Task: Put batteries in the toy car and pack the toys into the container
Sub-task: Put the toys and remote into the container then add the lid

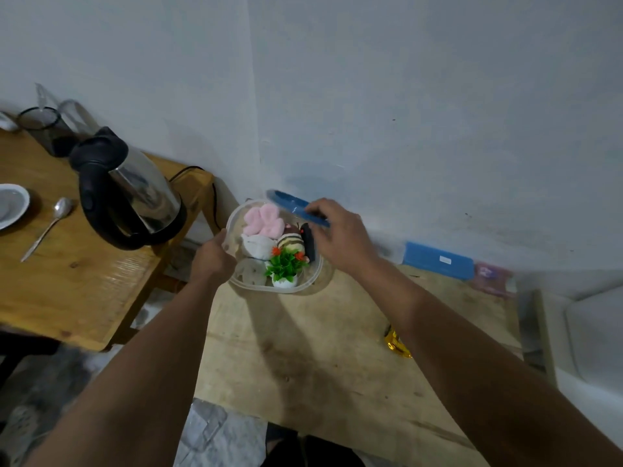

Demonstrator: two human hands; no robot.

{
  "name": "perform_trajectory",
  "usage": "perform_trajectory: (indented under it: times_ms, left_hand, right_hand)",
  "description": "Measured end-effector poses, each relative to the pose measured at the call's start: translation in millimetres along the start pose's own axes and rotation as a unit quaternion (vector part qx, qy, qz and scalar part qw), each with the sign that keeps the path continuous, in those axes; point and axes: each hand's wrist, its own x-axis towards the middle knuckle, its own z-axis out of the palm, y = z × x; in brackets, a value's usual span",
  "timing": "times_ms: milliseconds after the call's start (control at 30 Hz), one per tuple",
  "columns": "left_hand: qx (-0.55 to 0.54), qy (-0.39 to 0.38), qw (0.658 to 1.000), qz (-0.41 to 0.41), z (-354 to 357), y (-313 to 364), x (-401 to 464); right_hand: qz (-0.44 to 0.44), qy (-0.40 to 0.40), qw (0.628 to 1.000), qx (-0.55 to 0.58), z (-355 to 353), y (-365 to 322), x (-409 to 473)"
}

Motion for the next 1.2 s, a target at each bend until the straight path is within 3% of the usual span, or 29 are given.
perform_trajectory:
  times_ms: [100, 233, 333, 800, 867, 967, 1067, 1200]
  left_hand:
    - [-0.104, 0.002, 0.994, -0.035, -5, -2, 4]
    - [-0.310, 0.016, 0.938, -0.158, -14, -4, 3]
    - [-0.361, 0.012, 0.916, -0.173, -14, -3, -1]
    - [-0.239, 0.023, 0.969, -0.058, -8, -16, 6]
    - [-0.198, 0.023, 0.979, -0.034, -7, -15, 6]
    - [-0.156, 0.023, 0.987, -0.019, -8, -11, 5]
    - [-0.130, 0.024, 0.991, -0.011, -8, -9, 5]
    - [-0.107, 0.021, 0.994, 0.003, -4, -10, 3]
  right_hand:
    - [-0.044, -0.037, 0.996, -0.063, 27, -4, -12]
    - [-0.068, -0.128, 0.985, -0.093, 56, 6, -27]
    - [-0.087, -0.180, 0.972, -0.123, 68, 14, -34]
    - [-0.097, -0.244, 0.949, -0.177, 126, -7, -35]
    - [-0.087, -0.199, 0.965, -0.144, 125, -6, -35]
    - [0.022, -0.059, 0.983, -0.174, 114, 9, -31]
    - [0.147, -0.095, 0.959, -0.225, 104, 37, -26]
    - [0.157, -0.146, 0.957, -0.195, 104, 58, -23]
